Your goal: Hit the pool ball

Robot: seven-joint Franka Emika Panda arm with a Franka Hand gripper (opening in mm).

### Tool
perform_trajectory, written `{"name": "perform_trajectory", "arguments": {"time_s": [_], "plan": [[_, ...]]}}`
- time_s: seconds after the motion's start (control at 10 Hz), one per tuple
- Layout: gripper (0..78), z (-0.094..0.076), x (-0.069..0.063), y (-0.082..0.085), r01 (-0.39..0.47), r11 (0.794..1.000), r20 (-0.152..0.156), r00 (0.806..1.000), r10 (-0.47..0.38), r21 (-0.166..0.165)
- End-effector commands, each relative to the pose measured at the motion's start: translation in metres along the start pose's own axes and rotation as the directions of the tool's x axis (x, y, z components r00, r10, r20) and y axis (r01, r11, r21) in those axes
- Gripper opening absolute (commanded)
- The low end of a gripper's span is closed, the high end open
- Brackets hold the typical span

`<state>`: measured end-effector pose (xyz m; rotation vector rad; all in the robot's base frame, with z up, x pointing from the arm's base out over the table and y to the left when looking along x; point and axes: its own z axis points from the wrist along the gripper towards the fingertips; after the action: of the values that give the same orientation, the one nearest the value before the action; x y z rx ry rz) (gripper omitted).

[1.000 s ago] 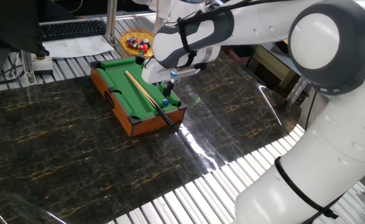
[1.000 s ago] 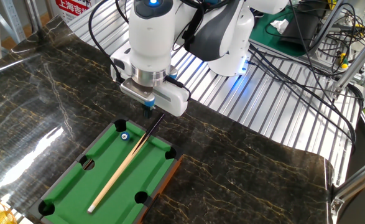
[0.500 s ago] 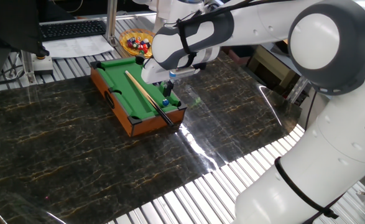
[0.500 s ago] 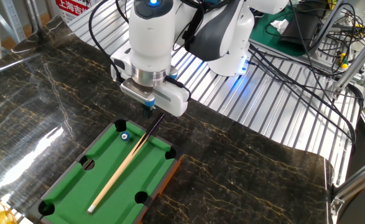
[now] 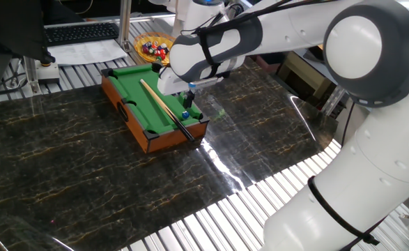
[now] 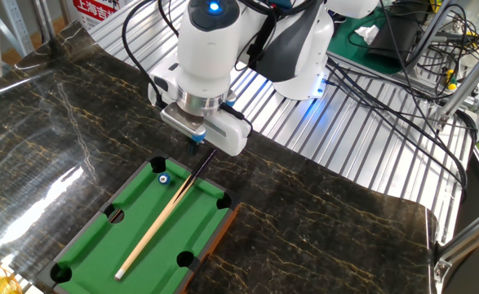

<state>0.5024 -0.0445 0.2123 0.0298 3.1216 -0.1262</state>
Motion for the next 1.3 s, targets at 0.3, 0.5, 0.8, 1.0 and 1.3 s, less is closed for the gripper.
{"name": "perform_trajectory", "arguments": {"time_s": [0.3, 0.5, 0.8, 1.0, 1.3], "plan": [[0.0, -0.001, -0.001, 0.0, 0.033, 0.999, -0.035, 0.999, -0.034, -0.027], [0.0, -0.001, -0.001, 0.0, 0.008, 0.999, -0.051, 0.999, -0.01, -0.049], [0.0, -0.001, -0.001, 0.0, -0.009, 0.996, -0.04, 0.999, 0.005, -0.083], [0.0, 0.003, -0.005, 0.018, -0.005, 0.997, -0.047, 0.999, 0.001, -0.075], [0.0, 0.015, -0.003, 0.031, -0.006, 0.998, -0.052, 0.999, 0.003, -0.063]]}}
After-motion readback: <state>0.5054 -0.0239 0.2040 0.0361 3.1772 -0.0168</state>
